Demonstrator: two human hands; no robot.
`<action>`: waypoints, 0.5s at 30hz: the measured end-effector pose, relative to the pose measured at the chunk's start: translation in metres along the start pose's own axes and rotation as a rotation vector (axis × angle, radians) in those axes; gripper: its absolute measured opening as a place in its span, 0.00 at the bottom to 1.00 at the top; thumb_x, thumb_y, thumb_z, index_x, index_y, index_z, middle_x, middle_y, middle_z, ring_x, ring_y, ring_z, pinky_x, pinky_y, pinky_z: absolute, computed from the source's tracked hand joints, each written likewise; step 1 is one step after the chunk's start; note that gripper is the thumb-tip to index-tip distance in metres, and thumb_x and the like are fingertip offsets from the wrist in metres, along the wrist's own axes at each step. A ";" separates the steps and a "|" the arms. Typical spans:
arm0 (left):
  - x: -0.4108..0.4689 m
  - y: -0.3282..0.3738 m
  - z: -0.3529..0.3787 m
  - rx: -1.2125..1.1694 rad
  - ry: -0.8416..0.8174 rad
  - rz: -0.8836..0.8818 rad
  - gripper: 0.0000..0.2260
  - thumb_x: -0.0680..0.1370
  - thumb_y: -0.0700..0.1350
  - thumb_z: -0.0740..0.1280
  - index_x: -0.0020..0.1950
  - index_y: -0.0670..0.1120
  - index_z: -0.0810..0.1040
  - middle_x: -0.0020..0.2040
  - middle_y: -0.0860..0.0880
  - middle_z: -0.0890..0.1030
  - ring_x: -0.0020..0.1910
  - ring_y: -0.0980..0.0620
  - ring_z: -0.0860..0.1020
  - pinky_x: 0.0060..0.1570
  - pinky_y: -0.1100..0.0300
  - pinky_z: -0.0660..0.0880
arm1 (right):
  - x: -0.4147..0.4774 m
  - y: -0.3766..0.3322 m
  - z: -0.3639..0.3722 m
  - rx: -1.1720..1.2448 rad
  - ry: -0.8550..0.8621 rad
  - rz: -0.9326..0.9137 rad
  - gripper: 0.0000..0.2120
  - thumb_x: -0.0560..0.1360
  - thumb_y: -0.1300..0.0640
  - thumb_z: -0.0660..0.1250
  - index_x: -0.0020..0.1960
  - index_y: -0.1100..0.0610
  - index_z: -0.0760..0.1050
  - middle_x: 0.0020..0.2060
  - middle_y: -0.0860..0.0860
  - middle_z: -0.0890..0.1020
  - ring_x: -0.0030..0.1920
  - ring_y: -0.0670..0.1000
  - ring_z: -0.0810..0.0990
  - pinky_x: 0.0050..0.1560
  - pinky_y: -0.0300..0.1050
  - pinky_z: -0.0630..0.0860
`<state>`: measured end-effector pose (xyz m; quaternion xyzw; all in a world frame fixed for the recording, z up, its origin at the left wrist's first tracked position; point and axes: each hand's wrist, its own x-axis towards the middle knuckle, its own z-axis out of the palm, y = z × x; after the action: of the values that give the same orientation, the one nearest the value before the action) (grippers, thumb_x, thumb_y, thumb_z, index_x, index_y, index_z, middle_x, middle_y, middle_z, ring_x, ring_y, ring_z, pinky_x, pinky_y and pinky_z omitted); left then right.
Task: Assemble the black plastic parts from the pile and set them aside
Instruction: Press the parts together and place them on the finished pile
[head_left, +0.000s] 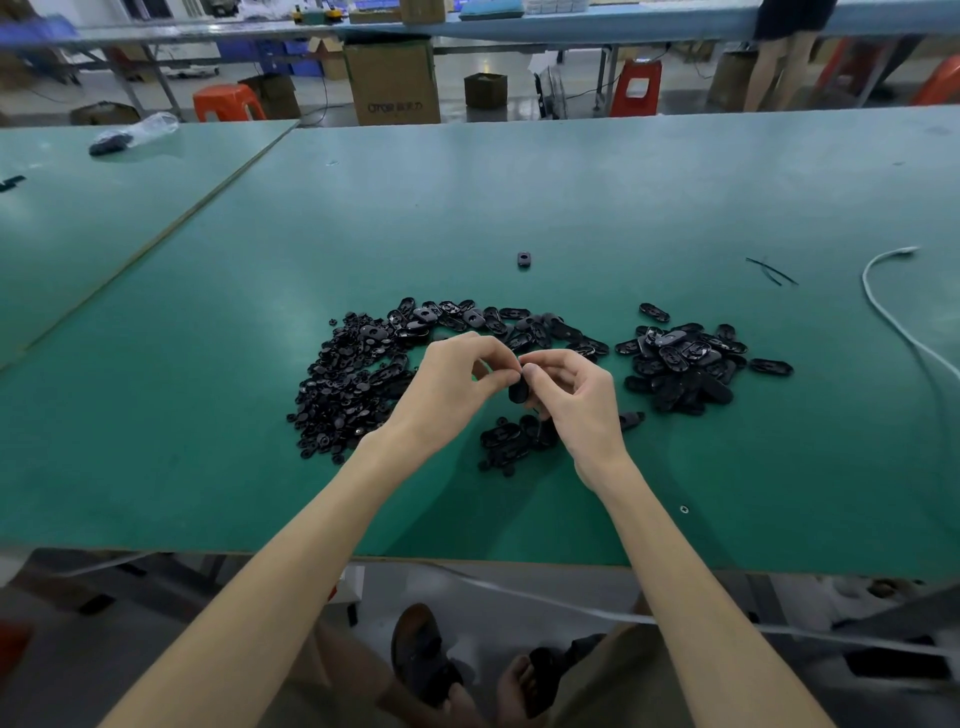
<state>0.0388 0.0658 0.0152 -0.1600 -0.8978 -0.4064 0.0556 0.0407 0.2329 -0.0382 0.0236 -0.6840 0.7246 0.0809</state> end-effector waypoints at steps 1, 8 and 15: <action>0.000 0.000 0.001 0.002 -0.003 0.002 0.04 0.78 0.42 0.75 0.48 0.51 0.84 0.45 0.56 0.82 0.43 0.58 0.80 0.45 0.72 0.71 | 0.000 0.000 0.000 0.000 -0.001 -0.002 0.04 0.80 0.63 0.71 0.52 0.56 0.84 0.40 0.52 0.88 0.35 0.45 0.82 0.36 0.35 0.76; -0.002 -0.006 0.002 0.133 0.009 0.114 0.02 0.79 0.44 0.73 0.49 0.51 0.83 0.48 0.56 0.79 0.44 0.57 0.78 0.46 0.61 0.75 | 0.001 0.002 -0.001 -0.009 -0.013 -0.001 0.05 0.81 0.62 0.71 0.53 0.56 0.84 0.40 0.52 0.88 0.36 0.45 0.83 0.36 0.35 0.76; -0.015 -0.017 0.010 0.193 0.083 0.256 0.07 0.81 0.43 0.71 0.58 0.46 0.86 0.53 0.52 0.79 0.42 0.50 0.78 0.43 0.54 0.76 | 0.001 0.003 -0.001 0.008 0.024 0.017 0.05 0.81 0.62 0.70 0.52 0.55 0.84 0.40 0.52 0.88 0.36 0.48 0.83 0.36 0.42 0.77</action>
<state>0.0475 0.0596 -0.0068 -0.2501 -0.9020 -0.3141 0.1588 0.0394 0.2341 -0.0415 0.0095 -0.6803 0.7282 0.0828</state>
